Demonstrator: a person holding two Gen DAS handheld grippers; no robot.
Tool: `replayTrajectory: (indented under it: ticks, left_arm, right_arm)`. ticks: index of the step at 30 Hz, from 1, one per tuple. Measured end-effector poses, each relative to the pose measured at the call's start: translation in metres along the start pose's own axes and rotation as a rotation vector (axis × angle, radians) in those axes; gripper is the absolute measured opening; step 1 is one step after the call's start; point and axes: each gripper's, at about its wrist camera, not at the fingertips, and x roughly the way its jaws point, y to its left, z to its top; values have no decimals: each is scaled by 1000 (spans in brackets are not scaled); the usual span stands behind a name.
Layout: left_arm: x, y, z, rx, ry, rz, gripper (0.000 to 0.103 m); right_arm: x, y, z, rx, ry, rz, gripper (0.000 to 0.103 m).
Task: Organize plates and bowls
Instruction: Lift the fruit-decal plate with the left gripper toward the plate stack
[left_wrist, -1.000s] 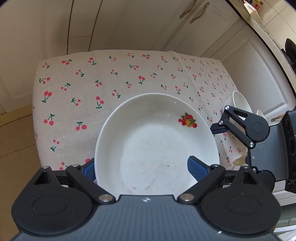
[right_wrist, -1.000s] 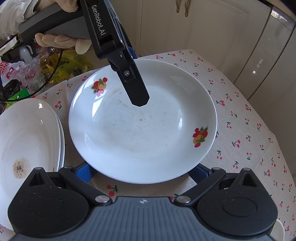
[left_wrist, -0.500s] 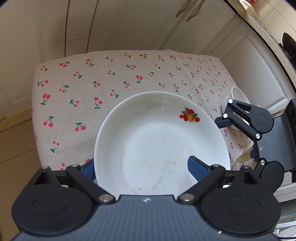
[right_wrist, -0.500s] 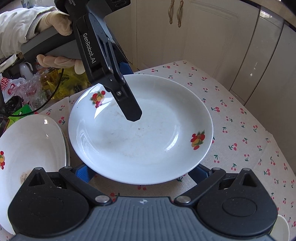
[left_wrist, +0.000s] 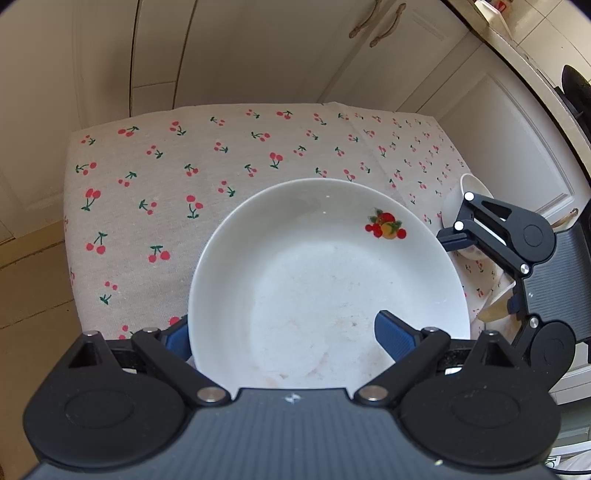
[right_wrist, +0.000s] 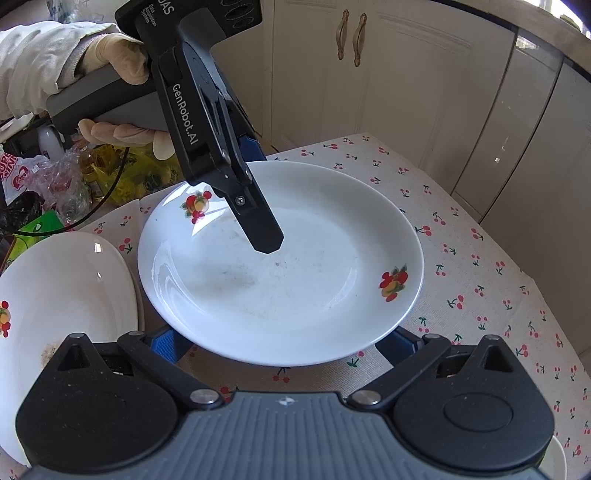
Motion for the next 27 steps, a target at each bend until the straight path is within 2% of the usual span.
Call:
replayTrajectory:
  ticks: [15, 27]
  left_arm:
    - [-23, -20, -3, 22, -38, 10, 96]
    - [-63, -62, -31, 50, -71, 36, 96]
  right_arm:
    - [-20, 5, 3, -4, -26, -19, 103]
    - [-63, 38, -3, -15, -67, -43, 103]
